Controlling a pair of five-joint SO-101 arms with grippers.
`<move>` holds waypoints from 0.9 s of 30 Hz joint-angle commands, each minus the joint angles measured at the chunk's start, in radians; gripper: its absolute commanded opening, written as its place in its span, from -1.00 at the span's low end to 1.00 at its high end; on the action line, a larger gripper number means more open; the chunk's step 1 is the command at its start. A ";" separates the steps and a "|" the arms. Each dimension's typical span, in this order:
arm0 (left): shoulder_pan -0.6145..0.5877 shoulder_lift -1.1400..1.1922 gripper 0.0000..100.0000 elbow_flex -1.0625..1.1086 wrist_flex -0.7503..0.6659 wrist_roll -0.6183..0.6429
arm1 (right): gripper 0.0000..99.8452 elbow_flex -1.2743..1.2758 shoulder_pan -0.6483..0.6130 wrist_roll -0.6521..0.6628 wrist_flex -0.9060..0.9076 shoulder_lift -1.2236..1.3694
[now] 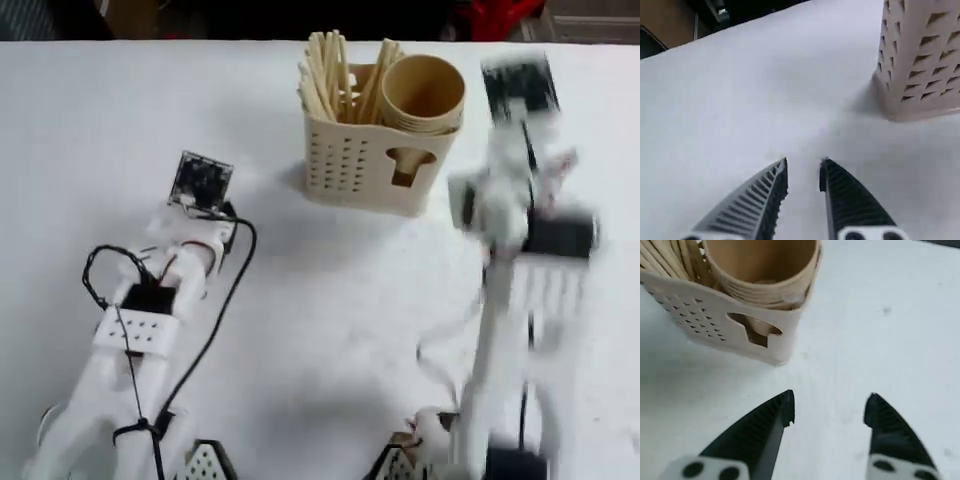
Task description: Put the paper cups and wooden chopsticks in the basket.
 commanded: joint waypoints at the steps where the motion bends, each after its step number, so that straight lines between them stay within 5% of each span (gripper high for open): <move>1: 0.025 -0.035 -0.76 0.002 -0.026 -0.008 | -0.32 -0.624 -0.077 -0.021 0.189 0.403; 9: 0.025 -0.035 -0.76 0.003 -0.026 -0.009 | -0.32 -1.306 -0.048 -0.269 0.234 0.872; 21: 0.025 -0.033 -0.76 0.003 -0.026 -0.009 | -0.32 -1.393 -0.041 -0.265 0.228 1.198; 24: 0.025 -0.033 -0.76 0.003 -0.026 -0.009 | -0.49 -1.393 -0.041 -0.265 0.229 1.254; 27: 0.025 -0.033 -0.76 0.003 -0.026 -0.009 | -0.87 -1.389 -0.041 -0.261 0.229 1.300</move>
